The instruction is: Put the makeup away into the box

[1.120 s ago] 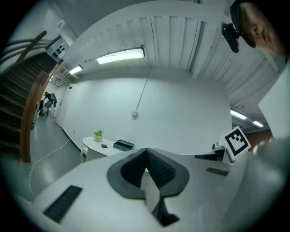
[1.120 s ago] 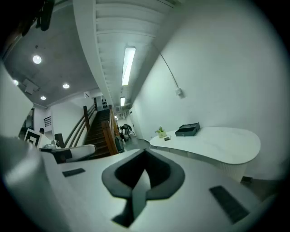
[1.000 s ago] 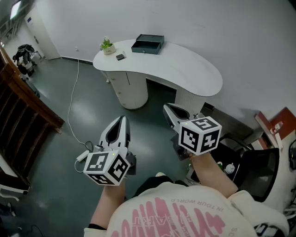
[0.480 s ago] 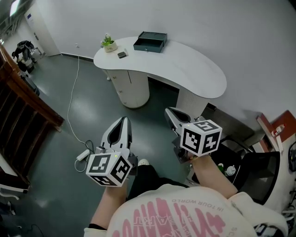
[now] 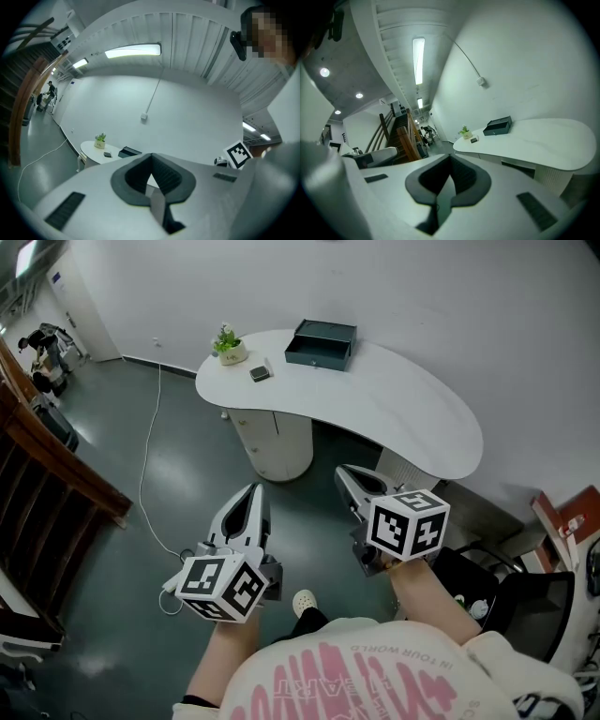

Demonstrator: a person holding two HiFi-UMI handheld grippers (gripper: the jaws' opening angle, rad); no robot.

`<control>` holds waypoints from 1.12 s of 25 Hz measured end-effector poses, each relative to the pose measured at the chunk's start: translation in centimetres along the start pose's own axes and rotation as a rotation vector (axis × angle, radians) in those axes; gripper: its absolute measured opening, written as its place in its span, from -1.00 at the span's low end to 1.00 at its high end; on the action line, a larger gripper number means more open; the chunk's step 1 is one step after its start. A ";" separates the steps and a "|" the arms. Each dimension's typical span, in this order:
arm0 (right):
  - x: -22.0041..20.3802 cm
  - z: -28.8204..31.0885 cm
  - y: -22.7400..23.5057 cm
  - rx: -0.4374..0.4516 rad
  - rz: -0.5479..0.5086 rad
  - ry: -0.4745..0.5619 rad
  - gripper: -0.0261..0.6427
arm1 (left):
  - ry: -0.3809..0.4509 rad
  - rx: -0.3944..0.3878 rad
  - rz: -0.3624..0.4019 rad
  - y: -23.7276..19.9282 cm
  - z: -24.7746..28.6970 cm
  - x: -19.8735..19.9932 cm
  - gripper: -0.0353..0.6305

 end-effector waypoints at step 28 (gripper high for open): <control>-1.8 18.9 7.0 -0.080 -0.027 -0.087 -0.70 | -0.025 0.020 -0.053 -14.8 13.5 -1.8 -0.89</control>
Point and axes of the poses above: the fingertips, and each gripper's own axes: z forward along the fingers, y to its right, x out of its top, the point moved 3 cm from there along -z, backward along the fingers, and after that the axes turned 14 degrees about y, right-handed, at the moved point
